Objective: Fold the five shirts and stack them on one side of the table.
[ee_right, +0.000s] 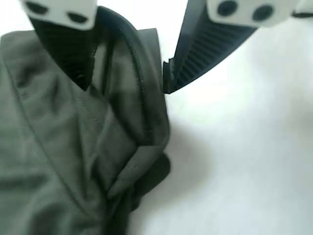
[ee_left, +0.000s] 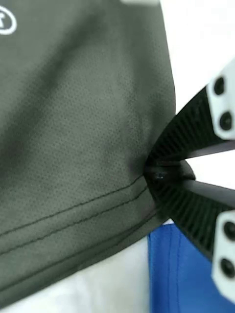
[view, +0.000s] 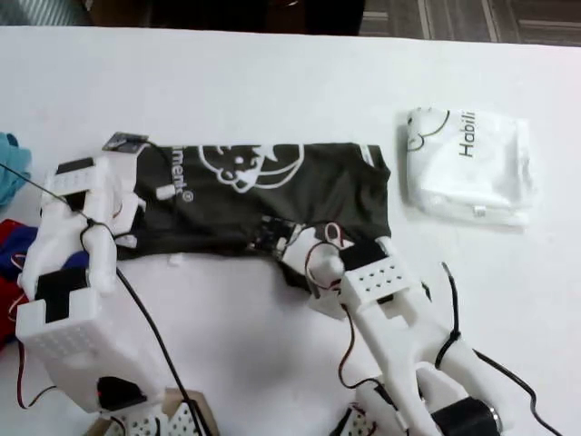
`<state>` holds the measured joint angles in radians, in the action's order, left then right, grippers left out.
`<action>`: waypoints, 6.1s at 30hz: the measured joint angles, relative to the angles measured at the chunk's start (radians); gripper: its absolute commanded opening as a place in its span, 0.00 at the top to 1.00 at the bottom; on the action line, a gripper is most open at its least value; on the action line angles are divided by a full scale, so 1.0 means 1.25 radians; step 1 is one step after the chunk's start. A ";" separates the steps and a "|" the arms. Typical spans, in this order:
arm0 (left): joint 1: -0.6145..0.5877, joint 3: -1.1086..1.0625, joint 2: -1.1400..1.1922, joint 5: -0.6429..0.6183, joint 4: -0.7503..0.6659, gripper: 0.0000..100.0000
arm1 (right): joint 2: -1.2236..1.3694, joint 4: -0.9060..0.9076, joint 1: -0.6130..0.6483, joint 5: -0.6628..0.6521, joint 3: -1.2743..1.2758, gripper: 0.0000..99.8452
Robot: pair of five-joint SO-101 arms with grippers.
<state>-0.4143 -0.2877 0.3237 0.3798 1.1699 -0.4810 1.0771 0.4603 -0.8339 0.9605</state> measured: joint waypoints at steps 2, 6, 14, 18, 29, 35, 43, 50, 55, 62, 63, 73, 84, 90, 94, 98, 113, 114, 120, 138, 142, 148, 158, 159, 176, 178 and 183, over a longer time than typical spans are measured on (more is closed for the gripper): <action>0.000 0.000 0.000 0.000 0.000 0.97 | -0.006 0.004 -0.004 0.001 0.004 0.76; 0.000 0.000 0.000 0.000 0.000 0.97 | -0.007 -0.039 -0.002 0.001 0.060 0.76; 0.000 0.000 0.000 0.000 0.000 0.97 | -0.009 -0.172 -0.002 0.001 0.160 0.76; 0.000 0.000 0.000 0.000 0.000 0.97 | -0.009 -0.221 -0.002 0.001 0.174 0.76; 0.001 0.000 0.000 0.000 0.000 0.97 | 0.052 -0.255 -0.047 0.001 0.145 0.76; 0.001 0.000 0.000 0.000 0.000 0.97 | 0.114 -0.226 -0.049 0.001 0.087 0.86; 0.001 0.000 0.001 0.000 0.000 0.97 | 0.120 -0.199 -0.112 0.001 -0.007 0.98; 0.001 0.000 0.002 0.000 0.000 0.97 | 0.107 -0.106 -0.128 0.000 -0.136 0.98; 0.001 0.000 0.002 0.000 0.000 0.97 | 0.118 -0.155 -0.128 0.000 -0.190 0.98; 0.001 0.000 0.002 0.000 0.000 0.97 | 0.311 -0.236 -0.128 0.001 -0.351 0.98; 0.001 0.000 0.002 0.000 0.000 0.97 | 0.342 -0.236 -0.128 0.004 -0.385 0.98; 0.001 0.000 0.002 0.000 0.000 0.97 | 0.718 -0.147 -0.151 0.045 -0.772 0.78; 0.001 0.000 0.002 0.000 0.000 0.97 | 0.876 -0.002 -0.221 0.193 -1.181 0.80; 0.001 0.000 0.002 0.000 0.000 0.97 | 0.878 0.162 -0.220 0.188 -1.208 0.95; 0.001 0.000 0.002 0.000 0.000 0.97 | 0.878 0.259 -0.221 0.162 -1.208 0.98; 0.001 0.000 0.002 0.000 0.000 0.97 | 0.878 0.290 -0.196 0.157 -1.208 0.98; 0.001 0.000 0.002 0.000 0.000 0.97 | 0.951 0.164 -0.047 0.157 -1.210 0.98; 0.001 0.000 0.002 0.000 0.000 0.97 | 0.951 0.164 -0.049 0.157 -1.210 0.98; 0.001 0.000 0.002 0.000 0.000 0.97 | 0.959 0.122 -0.087 0.157 -1.210 0.98; 0.001 0.000 0.002 0.000 0.000 0.97 | 0.980 0.083 -0.005 0.231 -1.224 0.98; 0.001 0.000 0.002 0.000 0.000 0.97 | 0.950 0.135 -0.056 0.231 -1.257 0.98; 0.001 0.000 0.002 0.000 0.000 0.97 | 0.881 0.264 -0.137 0.231 -1.267 0.98; 0.001 0.000 0.002 0.000 0.000 0.97 | 0.946 0.292 -0.284 0.231 -1.193 0.98; 0.001 0.000 0.002 0.000 0.000 0.97 | 0.955 0.293 -0.295 0.231 -1.193 0.98; 0.001 0.000 0.002 0.000 0.000 0.97 | 0.860 0.376 -0.313 0.231 -1.193 0.98; 0.001 0.000 0.002 0.000 0.000 0.97 | 0.818 0.367 -0.314 0.231 -1.191 0.98; 0.001 0.000 0.002 0.000 0.000 0.97 | 0.795 0.297 -0.263 0.231 -1.121 0.98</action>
<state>-0.4127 -0.2877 0.3268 0.3798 1.1699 0.5132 1.4484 0.1320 -0.5455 -0.4404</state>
